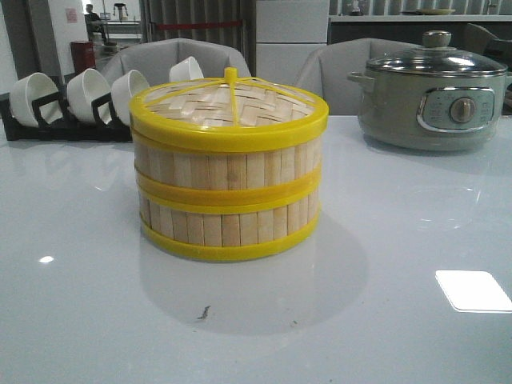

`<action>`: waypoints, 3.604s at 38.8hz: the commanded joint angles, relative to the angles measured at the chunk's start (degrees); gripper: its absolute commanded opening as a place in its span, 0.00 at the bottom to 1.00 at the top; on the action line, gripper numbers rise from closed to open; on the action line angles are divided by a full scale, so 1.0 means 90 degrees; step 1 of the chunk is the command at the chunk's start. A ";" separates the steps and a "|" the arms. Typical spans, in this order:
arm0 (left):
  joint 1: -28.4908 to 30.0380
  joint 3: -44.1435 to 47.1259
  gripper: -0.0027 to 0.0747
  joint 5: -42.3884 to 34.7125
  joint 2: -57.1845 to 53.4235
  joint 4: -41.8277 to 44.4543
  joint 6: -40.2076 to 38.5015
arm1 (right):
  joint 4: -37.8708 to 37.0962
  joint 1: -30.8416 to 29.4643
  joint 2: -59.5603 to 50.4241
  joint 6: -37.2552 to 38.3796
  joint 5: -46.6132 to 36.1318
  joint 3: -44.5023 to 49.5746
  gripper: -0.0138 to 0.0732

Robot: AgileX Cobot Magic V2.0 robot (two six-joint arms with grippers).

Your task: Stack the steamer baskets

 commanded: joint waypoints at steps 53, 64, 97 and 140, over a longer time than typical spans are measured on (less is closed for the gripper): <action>0.0217 0.0974 0.16 -0.2100 -0.1505 -0.0110 -0.0029 | -0.0079 -0.0018 0.0022 0.0000 -0.0504 -0.0189 0.22; 0.0897 0.2343 0.16 -0.2266 -0.2782 -0.0377 -0.0029 | -0.0079 -0.0018 0.0022 0.0000 -0.0504 -0.0189 0.22; 0.1173 0.2733 0.16 -0.2348 -0.3275 -0.0223 -0.0029 | -0.0079 -0.0018 0.0022 0.0000 -0.0481 -0.0189 0.22; 0.1173 0.2733 0.16 -0.2076 -0.3303 0.0258 -0.0029 | -0.0079 -0.0018 0.0022 0.0000 -0.0476 -0.0189 0.22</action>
